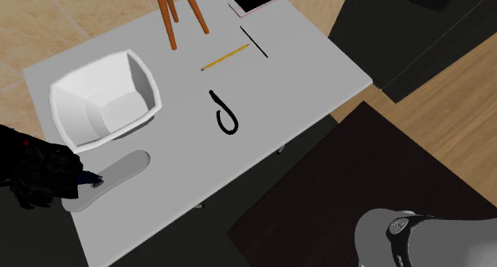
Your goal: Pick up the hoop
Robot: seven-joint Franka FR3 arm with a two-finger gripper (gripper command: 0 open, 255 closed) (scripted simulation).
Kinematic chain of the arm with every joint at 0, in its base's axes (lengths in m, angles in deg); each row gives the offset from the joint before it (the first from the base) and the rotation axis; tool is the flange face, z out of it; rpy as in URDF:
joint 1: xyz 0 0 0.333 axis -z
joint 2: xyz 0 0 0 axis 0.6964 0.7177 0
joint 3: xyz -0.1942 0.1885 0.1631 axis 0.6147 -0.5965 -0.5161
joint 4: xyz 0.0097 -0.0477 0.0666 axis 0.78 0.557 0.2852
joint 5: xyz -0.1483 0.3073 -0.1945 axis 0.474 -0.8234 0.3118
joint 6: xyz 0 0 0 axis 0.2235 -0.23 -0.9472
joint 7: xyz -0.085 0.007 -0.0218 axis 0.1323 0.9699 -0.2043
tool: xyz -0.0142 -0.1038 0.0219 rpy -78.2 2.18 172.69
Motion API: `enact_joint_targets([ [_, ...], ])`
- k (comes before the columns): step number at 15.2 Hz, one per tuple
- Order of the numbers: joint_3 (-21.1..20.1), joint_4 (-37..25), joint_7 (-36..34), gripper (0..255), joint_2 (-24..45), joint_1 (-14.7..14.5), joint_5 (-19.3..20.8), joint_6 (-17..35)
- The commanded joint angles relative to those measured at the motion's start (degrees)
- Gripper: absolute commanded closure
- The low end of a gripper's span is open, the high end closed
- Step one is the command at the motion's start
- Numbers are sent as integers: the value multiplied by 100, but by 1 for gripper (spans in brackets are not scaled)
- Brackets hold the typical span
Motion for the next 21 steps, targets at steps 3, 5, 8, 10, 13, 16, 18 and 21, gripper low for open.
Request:
enact_joint_targets([
  [3, -85, 299, -145, 0, 76, -25, -44, 423],
  [5, -170, 568, -289, 0, 193, -51, -81, 855],
  [8, -301, 912, -506, 0, 446, -88, -124, 1521],
  [10, -391, 1099, -652, 0, 668, -109, -142, 1975],
  [13, -526, 1312, -881, 0, 1082, -132, -145, 2668],
  [16, -667, 1439, -1126, 0, 1587, -136, -111, 3363],
  [18, -760, 1474, -1304, 0, 1970, -129, -58, 3821],
  [21, -901, 1451, -1603, 0, 2604, -96, 81, 4483],
])
